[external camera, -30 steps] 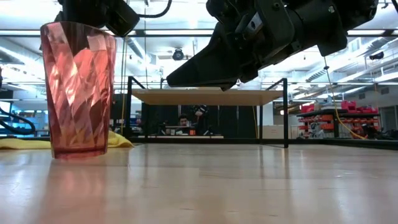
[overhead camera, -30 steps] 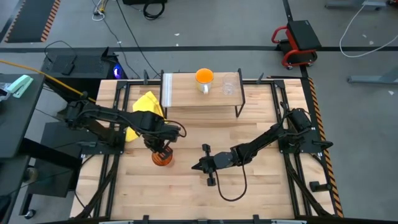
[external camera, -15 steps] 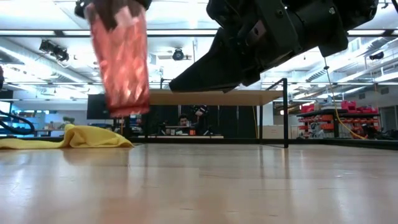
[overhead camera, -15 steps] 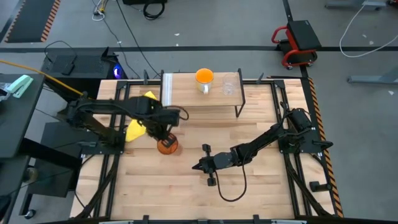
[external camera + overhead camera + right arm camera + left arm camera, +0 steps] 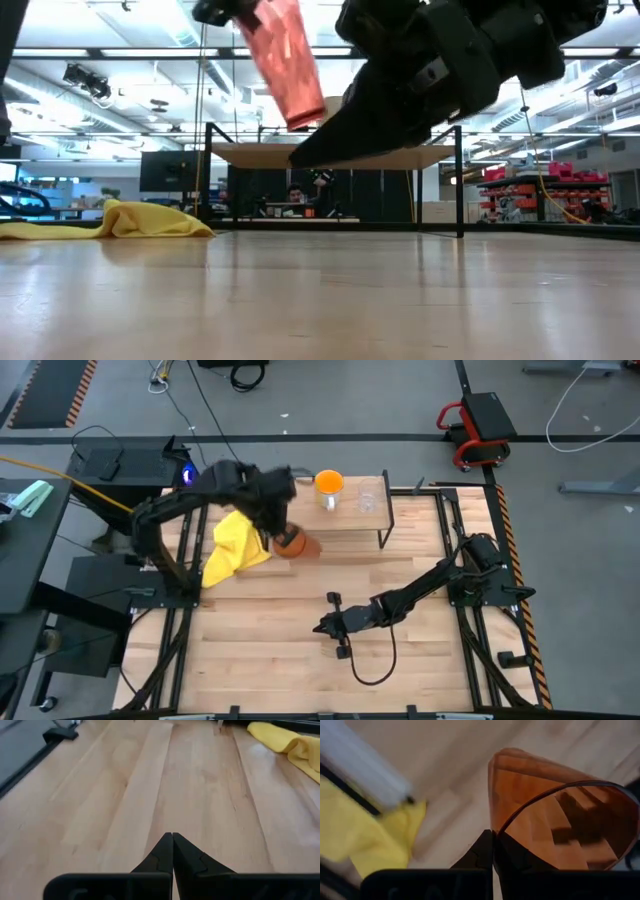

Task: Stack small to large cups/mugs on shelf
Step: Put the orange cup on the shelf

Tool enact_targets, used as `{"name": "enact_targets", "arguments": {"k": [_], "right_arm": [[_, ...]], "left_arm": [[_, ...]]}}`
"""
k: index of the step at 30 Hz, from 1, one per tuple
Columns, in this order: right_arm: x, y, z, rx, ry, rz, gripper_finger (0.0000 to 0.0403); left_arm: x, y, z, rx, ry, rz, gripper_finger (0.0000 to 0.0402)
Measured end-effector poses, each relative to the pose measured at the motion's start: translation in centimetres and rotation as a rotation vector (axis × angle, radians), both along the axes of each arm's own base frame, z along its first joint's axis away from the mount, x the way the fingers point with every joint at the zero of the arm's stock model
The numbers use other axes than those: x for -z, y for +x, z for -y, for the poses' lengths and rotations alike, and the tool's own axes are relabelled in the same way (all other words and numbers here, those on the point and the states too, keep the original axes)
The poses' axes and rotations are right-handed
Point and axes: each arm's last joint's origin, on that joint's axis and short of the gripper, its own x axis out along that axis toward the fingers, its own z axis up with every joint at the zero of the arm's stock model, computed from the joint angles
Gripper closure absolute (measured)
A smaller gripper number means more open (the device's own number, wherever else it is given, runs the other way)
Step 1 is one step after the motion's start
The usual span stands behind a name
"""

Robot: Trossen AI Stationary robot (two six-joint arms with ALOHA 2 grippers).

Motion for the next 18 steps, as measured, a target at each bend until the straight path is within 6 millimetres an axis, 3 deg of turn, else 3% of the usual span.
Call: {"name": "enact_targets", "arguments": {"k": [6,18], "right_arm": [[-1.5,-0.5,0.3,-0.015,-0.017,-0.014,0.0394],[-4.2,-1.5,0.6,-0.019,-0.028,-0.010,0.0394]], "left_arm": [[-1.7,-0.6,-3.9,-0.044,0.043,0.073,0.0390],[-1.7,-2.8,-8.7,-0.158,0.049,0.068,0.0390]]}}
